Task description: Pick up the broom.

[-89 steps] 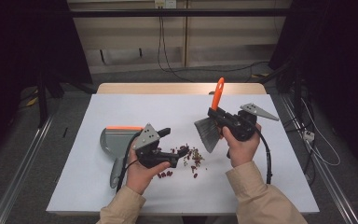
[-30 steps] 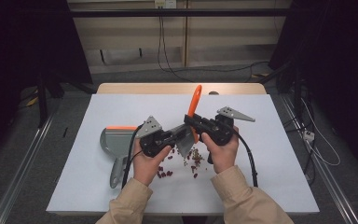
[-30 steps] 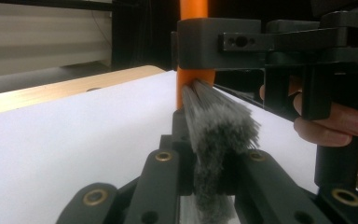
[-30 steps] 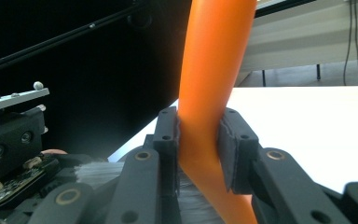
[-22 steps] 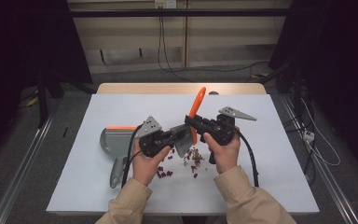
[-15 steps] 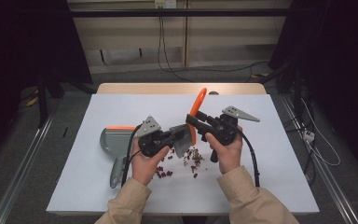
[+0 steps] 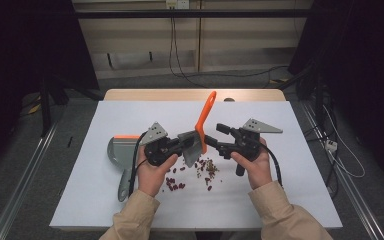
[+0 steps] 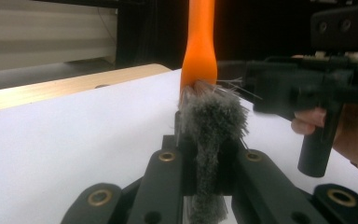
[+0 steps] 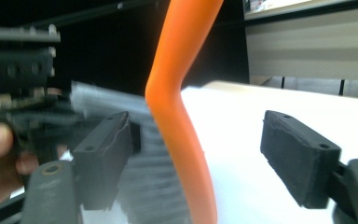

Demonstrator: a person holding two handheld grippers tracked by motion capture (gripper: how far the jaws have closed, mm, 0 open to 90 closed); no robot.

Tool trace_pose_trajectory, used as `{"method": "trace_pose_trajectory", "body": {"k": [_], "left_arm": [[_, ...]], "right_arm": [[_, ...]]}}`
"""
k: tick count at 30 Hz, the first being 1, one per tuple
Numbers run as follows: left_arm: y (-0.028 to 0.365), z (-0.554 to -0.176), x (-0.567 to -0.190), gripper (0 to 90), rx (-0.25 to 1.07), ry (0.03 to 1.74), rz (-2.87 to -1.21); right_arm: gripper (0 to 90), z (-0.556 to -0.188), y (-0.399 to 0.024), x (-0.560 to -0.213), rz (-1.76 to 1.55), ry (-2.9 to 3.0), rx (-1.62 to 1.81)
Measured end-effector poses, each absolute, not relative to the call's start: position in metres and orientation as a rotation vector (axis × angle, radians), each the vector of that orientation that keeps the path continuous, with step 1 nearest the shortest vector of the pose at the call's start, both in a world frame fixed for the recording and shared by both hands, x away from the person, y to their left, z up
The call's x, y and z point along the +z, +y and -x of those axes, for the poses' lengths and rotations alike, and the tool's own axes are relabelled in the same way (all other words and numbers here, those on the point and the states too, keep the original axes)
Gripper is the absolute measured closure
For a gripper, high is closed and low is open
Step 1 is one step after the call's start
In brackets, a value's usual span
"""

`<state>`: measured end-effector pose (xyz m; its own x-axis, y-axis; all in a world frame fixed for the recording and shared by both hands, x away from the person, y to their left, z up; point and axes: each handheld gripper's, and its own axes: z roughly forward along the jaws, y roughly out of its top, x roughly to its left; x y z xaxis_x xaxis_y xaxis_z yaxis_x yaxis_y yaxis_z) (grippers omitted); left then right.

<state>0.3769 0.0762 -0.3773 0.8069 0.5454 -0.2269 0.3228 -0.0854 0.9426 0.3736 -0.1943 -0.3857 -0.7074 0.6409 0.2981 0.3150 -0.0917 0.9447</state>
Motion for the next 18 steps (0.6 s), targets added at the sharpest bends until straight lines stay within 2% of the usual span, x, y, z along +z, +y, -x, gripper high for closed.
{"method": "trace_pose_trajectory", "body": {"k": [8, 18], "left_arm": [[0.077, -0.377, -0.372, 84.8, 0.212, 0.673, -1.693], [0.075, -0.377, -0.370, 84.8, 0.204, 0.660, -1.688]], "right_arm": [[18.7, -0.370, -0.200, -0.398, -1.068, 1.979, 1.807], [18.6, -0.368, -0.199, -0.402, -1.045, 2.029, 1.785]]}}
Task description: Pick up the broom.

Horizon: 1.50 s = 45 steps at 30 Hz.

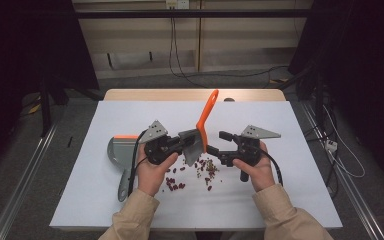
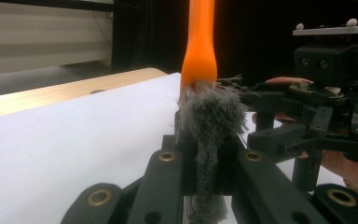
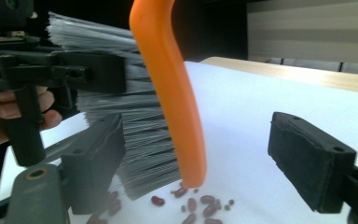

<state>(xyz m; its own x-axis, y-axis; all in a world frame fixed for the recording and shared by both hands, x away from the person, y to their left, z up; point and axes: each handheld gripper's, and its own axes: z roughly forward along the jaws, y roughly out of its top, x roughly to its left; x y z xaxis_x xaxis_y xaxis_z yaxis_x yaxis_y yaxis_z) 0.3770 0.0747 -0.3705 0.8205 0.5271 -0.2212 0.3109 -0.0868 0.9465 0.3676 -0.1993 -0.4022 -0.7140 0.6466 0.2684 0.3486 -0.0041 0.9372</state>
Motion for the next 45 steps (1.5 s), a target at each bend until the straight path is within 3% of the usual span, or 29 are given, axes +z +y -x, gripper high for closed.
{"method": "trace_pose_trajectory", "body": {"k": [25, 29, 36, 45], "left_arm": [[0.062, -0.372, -0.368, 84.8, 0.111, 0.600, -1.670], [0.061, -0.372, -0.370, 84.8, 0.087, 0.581, -1.673], [0.060, -0.372, -0.369, 85.0, 0.062, 0.555, -1.667], [0.066, -0.375, -0.369, 84.9, 0.063, 0.561, -1.643]], "right_arm": [[23.6, -0.373, -0.189, -0.414, -0.992, 2.131, 1.873], [27.8, -0.373, -0.188, -0.415, -0.956, 2.160, 1.914], [39.9, -0.373, -0.187, -0.416, -0.919, 2.208, 1.942], [67.4, -0.371, -0.193, -0.414, -0.876, 2.270, 1.924]]}}
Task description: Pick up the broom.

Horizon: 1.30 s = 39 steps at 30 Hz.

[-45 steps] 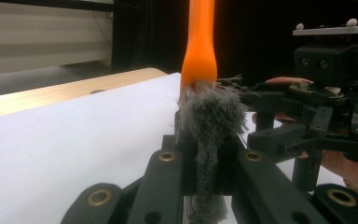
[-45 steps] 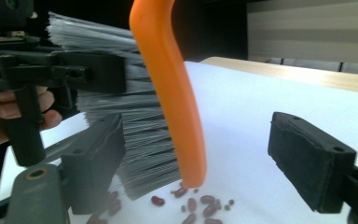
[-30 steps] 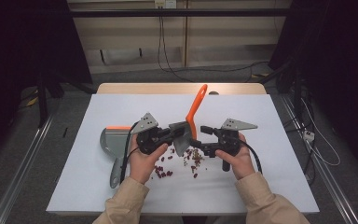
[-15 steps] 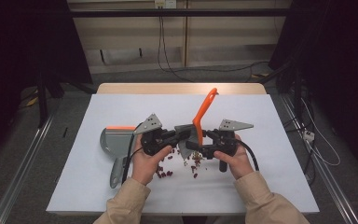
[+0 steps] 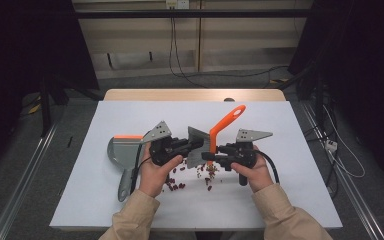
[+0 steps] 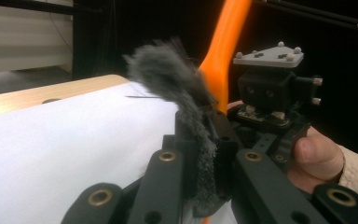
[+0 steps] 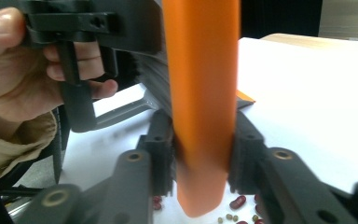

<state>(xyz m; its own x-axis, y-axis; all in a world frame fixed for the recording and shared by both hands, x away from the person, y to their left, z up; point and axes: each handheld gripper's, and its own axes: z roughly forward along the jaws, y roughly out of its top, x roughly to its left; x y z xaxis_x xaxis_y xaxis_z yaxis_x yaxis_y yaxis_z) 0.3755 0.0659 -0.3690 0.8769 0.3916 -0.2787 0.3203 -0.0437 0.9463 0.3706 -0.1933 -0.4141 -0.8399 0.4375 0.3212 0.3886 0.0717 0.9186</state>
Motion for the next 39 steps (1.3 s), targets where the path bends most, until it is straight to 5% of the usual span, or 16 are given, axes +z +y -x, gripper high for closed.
{"method": "trace_pose_trajectory", "body": {"k": [13, 39], "left_arm": [[0.068, -0.378, -0.374, 80.3, 0.112, 0.571, -1.677], [0.067, -0.380, -0.386, 87.0, 0.134, 0.587, -1.753]], "right_arm": [[69.3, -0.369, -0.199, -0.406, -0.915, 2.315, 1.821], [70.5, -0.367, -0.210, -0.394, -0.969, 2.276, 1.846]]}}
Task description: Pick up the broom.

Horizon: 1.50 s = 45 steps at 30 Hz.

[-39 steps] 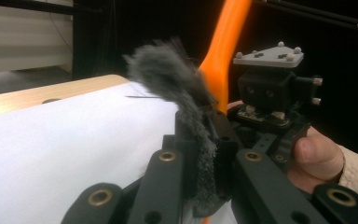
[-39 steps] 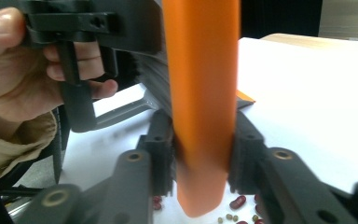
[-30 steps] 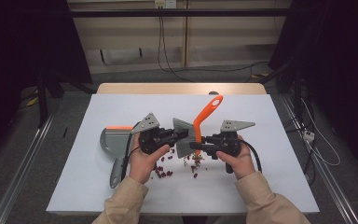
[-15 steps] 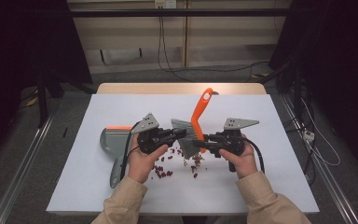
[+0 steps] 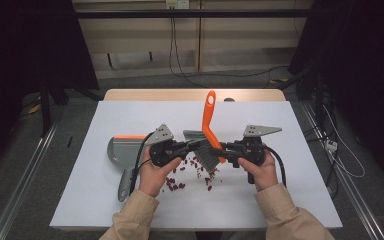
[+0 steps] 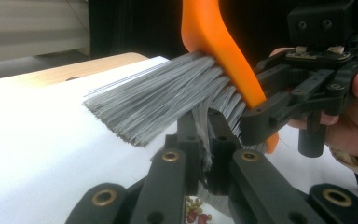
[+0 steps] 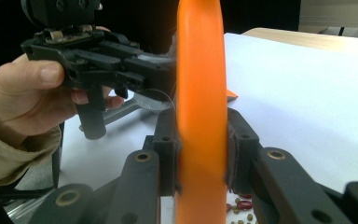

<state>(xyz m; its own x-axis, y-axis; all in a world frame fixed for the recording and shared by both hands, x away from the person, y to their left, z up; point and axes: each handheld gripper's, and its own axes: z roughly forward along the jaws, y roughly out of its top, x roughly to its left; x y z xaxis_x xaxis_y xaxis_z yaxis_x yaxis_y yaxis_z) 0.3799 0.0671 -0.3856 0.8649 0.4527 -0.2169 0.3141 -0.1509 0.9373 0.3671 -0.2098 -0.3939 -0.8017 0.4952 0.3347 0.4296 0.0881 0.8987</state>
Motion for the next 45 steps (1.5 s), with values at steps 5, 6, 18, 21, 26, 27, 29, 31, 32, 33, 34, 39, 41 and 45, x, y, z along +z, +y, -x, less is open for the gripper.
{"method": "trace_pose_trajectory", "body": {"k": [5, 6, 18, 21, 26, 27, 29, 31, 32, 33, 34, 39, 41, 45], "left_arm": [[0.066, -0.379, -0.386, 87.3, 0.143, 0.589, -1.758], [0.066, -0.379, -0.386, 87.3, 0.146, 0.587, -1.760], [0.067, -0.380, -0.387, 82.1, 0.164, 0.613, -1.745], [0.069, -0.381, -0.386, 75.2, 0.168, 0.626, -1.742], [0.071, -0.379, -0.381, 54.6, 0.193, 0.656, -1.763], [0.072, -0.378, -0.379, 48.9, 0.205, 0.664, -1.767], [0.074, -0.378, -0.375, 44.2, 0.208, 0.667, -1.763], [0.075, -0.378, -0.373, 35.0, 0.225, 0.677, -1.764], [0.076, -0.378, -0.372, 33.9, 0.235, 0.674, -1.772], [0.077, -0.378, -0.372, 32.9, 0.246, 0.674, -1.779], [0.078, -0.378, -0.372, 29.6, 0.250, 0.677, -1.779], [0.083, -0.380, -0.372, 21.8, 0.268, 0.668, -1.798], [0.087, -0.381, -0.372, 18.8, 0.270, 0.679, -1.797], [0.095, -0.382, -0.371, 8.9, 0.271, 0.686, -1.784]], "right_arm": [[70.6, -0.367, -0.210, -0.392, -0.975, 2.270, 1.838], [70.6, -0.367, -0.210, -0.392, -0.981, 2.267, 1.840], [70.8, -0.367, -0.210, -0.390, -1.005, 2.263, 1.830], [70.8, -0.366, -0.210, -0.388, -0.999, 2.255, 1.814], [70.9, -0.366, -0.216, -0.386, -1.006, 2.232, 1.739], [70.9, -0.367, -0.219, -0.386, -1.017, 2.225, 1.699], [70.9, -0.368, -0.228, -0.388, -1.045, 2.212, 1.648], [70.9, -0.368, -0.235, -0.390, -1.067, 2.193, 1.627], [70.9, -0.368, -0.238, -0.390, -1.074, 2.188, 1.606], [70.9, -0.368, -0.242, -0.390, -1.082, 2.184, 1.594], [70.9, -0.368, -0.246, -0.391, -1.096, 2.168, 1.594], [70.8, -0.367, -0.257, -0.393, -1.134, 2.144, 1.523], [70.8, -0.366, -0.260, -0.394, -1.145, 2.136, 1.512], [70.8, -0.365, -0.263, -0.395, -1.150, 2.131, 1.456]]}}
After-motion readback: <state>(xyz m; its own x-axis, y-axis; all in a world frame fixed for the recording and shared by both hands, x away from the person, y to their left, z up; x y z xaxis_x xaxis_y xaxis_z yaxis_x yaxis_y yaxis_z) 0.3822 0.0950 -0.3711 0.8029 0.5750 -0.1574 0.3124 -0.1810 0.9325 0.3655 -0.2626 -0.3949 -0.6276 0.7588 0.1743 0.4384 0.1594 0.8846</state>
